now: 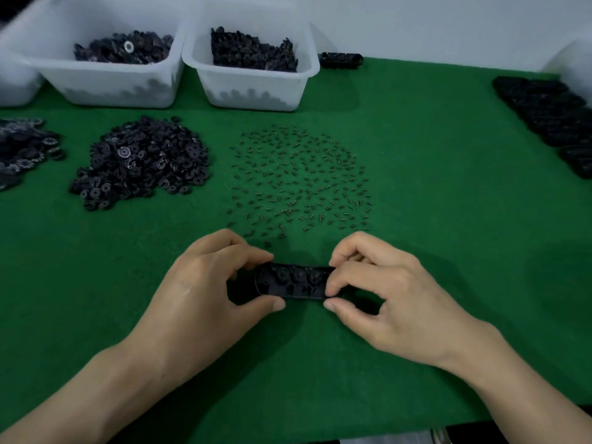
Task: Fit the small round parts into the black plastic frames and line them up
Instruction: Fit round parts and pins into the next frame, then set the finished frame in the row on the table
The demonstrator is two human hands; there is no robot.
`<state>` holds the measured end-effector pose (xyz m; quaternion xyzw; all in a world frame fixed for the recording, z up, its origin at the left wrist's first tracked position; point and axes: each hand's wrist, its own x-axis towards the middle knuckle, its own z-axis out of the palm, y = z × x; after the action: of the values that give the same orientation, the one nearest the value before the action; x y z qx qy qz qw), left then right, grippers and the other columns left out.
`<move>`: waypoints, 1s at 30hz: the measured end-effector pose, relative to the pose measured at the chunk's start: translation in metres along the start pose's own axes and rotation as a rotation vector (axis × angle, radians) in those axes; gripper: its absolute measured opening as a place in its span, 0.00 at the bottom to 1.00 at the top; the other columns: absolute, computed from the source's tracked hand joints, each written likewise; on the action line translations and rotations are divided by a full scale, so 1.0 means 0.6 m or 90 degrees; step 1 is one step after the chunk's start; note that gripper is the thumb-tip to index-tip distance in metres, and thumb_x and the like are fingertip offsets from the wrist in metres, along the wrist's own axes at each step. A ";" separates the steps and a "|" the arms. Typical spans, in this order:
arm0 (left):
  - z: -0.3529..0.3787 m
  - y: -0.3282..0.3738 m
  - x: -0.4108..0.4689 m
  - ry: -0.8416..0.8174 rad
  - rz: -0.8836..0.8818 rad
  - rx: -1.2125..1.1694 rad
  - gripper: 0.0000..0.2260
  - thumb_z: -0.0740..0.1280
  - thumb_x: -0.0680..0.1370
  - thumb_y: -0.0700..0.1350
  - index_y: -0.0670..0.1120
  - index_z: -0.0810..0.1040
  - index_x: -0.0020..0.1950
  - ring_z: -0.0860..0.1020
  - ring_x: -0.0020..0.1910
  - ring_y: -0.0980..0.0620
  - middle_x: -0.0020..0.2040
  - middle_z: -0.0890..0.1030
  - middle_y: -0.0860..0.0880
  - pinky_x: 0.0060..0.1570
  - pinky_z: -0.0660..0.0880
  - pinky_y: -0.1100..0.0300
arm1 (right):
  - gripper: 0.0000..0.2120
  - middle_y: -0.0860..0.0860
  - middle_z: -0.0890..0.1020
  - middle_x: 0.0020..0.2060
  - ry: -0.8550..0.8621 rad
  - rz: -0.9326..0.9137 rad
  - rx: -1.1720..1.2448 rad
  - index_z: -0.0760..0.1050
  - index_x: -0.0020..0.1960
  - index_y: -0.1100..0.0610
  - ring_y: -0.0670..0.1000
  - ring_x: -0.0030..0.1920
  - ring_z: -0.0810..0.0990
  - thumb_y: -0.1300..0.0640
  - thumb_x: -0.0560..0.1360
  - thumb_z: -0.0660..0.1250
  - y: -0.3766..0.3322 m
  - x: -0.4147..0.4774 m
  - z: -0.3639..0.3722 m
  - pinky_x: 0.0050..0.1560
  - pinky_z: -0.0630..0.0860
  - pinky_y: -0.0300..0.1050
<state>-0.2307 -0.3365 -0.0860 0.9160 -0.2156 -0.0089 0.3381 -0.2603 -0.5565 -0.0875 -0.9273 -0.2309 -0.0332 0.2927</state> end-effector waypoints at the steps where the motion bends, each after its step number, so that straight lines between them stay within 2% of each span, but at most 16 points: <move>1: -0.002 0.005 0.005 0.012 -0.004 -0.006 0.25 0.64 0.62 0.63 0.52 0.80 0.53 0.72 0.45 0.65 0.42 0.74 0.61 0.45 0.66 0.77 | 0.05 0.49 0.75 0.45 0.009 0.002 -0.001 0.79 0.42 0.55 0.48 0.42 0.75 0.53 0.71 0.68 0.002 0.003 -0.004 0.42 0.74 0.43; 4: -0.009 0.023 0.040 0.045 -0.007 -0.035 0.23 0.67 0.63 0.59 0.51 0.79 0.55 0.73 0.45 0.61 0.42 0.75 0.60 0.45 0.68 0.76 | 0.02 0.48 0.75 0.46 0.050 0.024 -0.010 0.79 0.43 0.54 0.47 0.44 0.75 0.56 0.72 0.69 0.022 0.023 -0.027 0.44 0.73 0.40; 6: -0.010 0.033 0.078 0.058 -0.004 -0.083 0.21 0.71 0.67 0.51 0.50 0.77 0.59 0.75 0.45 0.61 0.44 0.77 0.59 0.47 0.70 0.73 | 0.02 0.48 0.75 0.46 0.087 0.048 -0.022 0.79 0.43 0.54 0.46 0.45 0.75 0.59 0.71 0.71 0.046 0.046 -0.048 0.47 0.71 0.36; 8: -0.005 0.038 0.122 0.044 -0.020 -0.158 0.21 0.69 0.72 0.45 0.51 0.72 0.64 0.76 0.47 0.64 0.48 0.77 0.60 0.48 0.72 0.73 | 0.03 0.50 0.76 0.46 0.133 0.073 -0.042 0.80 0.42 0.56 0.46 0.45 0.75 0.61 0.70 0.71 0.077 0.074 -0.069 0.49 0.70 0.34; 10: 0.007 0.041 0.170 0.006 -0.043 -0.236 0.20 0.66 0.75 0.42 0.52 0.69 0.65 0.75 0.50 0.67 0.54 0.75 0.60 0.48 0.72 0.75 | 0.02 0.51 0.76 0.46 0.173 0.101 -0.061 0.80 0.41 0.57 0.48 0.45 0.76 0.63 0.70 0.71 0.113 0.107 -0.087 0.50 0.71 0.37; 12: 0.026 0.042 0.223 -0.015 -0.061 -0.279 0.18 0.64 0.76 0.41 0.53 0.67 0.65 0.74 0.51 0.67 0.57 0.74 0.58 0.43 0.72 0.77 | 0.02 0.52 0.77 0.46 0.209 0.125 -0.067 0.80 0.41 0.58 0.49 0.46 0.76 0.63 0.70 0.71 0.152 0.143 -0.099 0.52 0.72 0.41; 15: 0.057 0.046 0.315 -0.028 -0.095 -0.297 0.19 0.61 0.78 0.40 0.54 0.64 0.67 0.72 0.45 0.70 0.59 0.71 0.55 0.34 0.72 0.75 | 0.02 0.53 0.77 0.47 0.248 0.153 -0.083 0.80 0.41 0.59 0.50 0.46 0.75 0.64 0.70 0.70 0.213 0.206 -0.112 0.54 0.71 0.43; 18: 0.089 0.052 0.403 -0.026 -0.133 -0.306 0.21 0.59 0.78 0.39 0.53 0.61 0.69 0.71 0.32 0.75 0.53 0.69 0.57 0.36 0.73 0.70 | 0.02 0.55 0.78 0.48 0.268 0.186 -0.102 0.80 0.42 0.61 0.52 0.48 0.76 0.65 0.71 0.69 0.275 0.273 -0.124 0.56 0.69 0.40; 19: 0.099 0.054 0.429 -0.019 -0.138 -0.313 0.22 0.59 0.78 0.38 0.52 0.60 0.70 0.71 0.32 0.75 0.52 0.69 0.58 0.36 0.73 0.69 | 0.02 0.55 0.78 0.48 0.273 0.196 -0.103 0.80 0.42 0.61 0.52 0.49 0.75 0.65 0.71 0.69 0.295 0.294 -0.128 0.55 0.69 0.40; 20: 0.108 0.055 0.453 -0.010 -0.138 -0.319 0.22 0.59 0.78 0.38 0.50 0.59 0.70 0.72 0.38 0.74 0.56 0.70 0.57 0.39 0.74 0.69 | 0.02 0.55 0.78 0.49 0.275 0.205 -0.103 0.80 0.42 0.61 0.52 0.49 0.75 0.64 0.72 0.68 0.314 0.314 -0.130 0.54 0.68 0.40; 21: 0.117 0.055 0.475 0.000 -0.141 -0.315 0.23 0.59 0.78 0.37 0.50 0.59 0.71 0.72 0.50 0.71 0.64 0.68 0.52 0.47 0.74 0.66 | 0.03 0.55 0.77 0.49 0.274 0.214 -0.104 0.80 0.42 0.61 0.51 0.49 0.74 0.64 0.72 0.68 0.331 0.332 -0.132 0.53 0.68 0.38; 22: 0.124 0.055 0.494 0.006 -0.153 -0.301 0.24 0.59 0.78 0.37 0.49 0.57 0.72 0.70 0.63 0.60 0.72 0.62 0.47 0.57 0.72 0.58 | 0.03 0.54 0.77 0.49 0.271 0.221 -0.105 0.80 0.42 0.60 0.50 0.49 0.74 0.64 0.73 0.68 0.347 0.349 -0.133 0.53 0.67 0.37; 23: 0.130 0.054 0.511 0.009 -0.171 -0.285 0.25 0.59 0.77 0.36 0.48 0.56 0.73 0.65 0.69 0.47 0.75 0.54 0.43 0.62 0.69 0.51 | 0.03 0.54 0.77 0.48 0.271 0.225 -0.105 0.80 0.42 0.60 0.50 0.49 0.74 0.64 0.73 0.68 0.361 0.364 -0.133 0.53 0.67 0.37; 24: 0.135 0.053 0.526 0.014 -0.185 -0.273 0.26 0.59 0.77 0.36 0.47 0.54 0.73 0.62 0.70 0.41 0.76 0.48 0.44 0.65 0.66 0.47 | 0.03 0.54 0.78 0.48 0.274 0.226 -0.102 0.80 0.42 0.60 0.51 0.49 0.75 0.64 0.73 0.68 0.374 0.377 -0.133 0.53 0.68 0.39; 26: 0.143 0.046 0.550 0.036 -0.194 -0.257 0.27 0.58 0.77 0.35 0.45 0.53 0.74 0.61 0.70 0.41 0.76 0.45 0.47 0.66 0.64 0.47 | 0.03 0.54 0.79 0.46 0.281 0.224 -0.096 0.80 0.41 0.61 0.52 0.49 0.76 0.65 0.72 0.68 0.393 0.399 -0.131 0.54 0.70 0.41; 30: 0.154 0.034 0.579 0.060 -0.194 -0.258 0.27 0.58 0.77 0.35 0.44 0.54 0.74 0.62 0.70 0.43 0.75 0.54 0.45 0.66 0.63 0.47 | 0.03 0.55 0.79 0.46 0.271 0.212 -0.106 0.81 0.40 0.61 0.53 0.50 0.76 0.64 0.71 0.68 0.416 0.427 -0.125 0.53 0.68 0.40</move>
<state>0.0616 -0.5465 -0.0997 0.8508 -0.0533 -0.0602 0.5192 0.0852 -0.6741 -0.1067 -0.9454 -0.0048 -0.1977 0.2589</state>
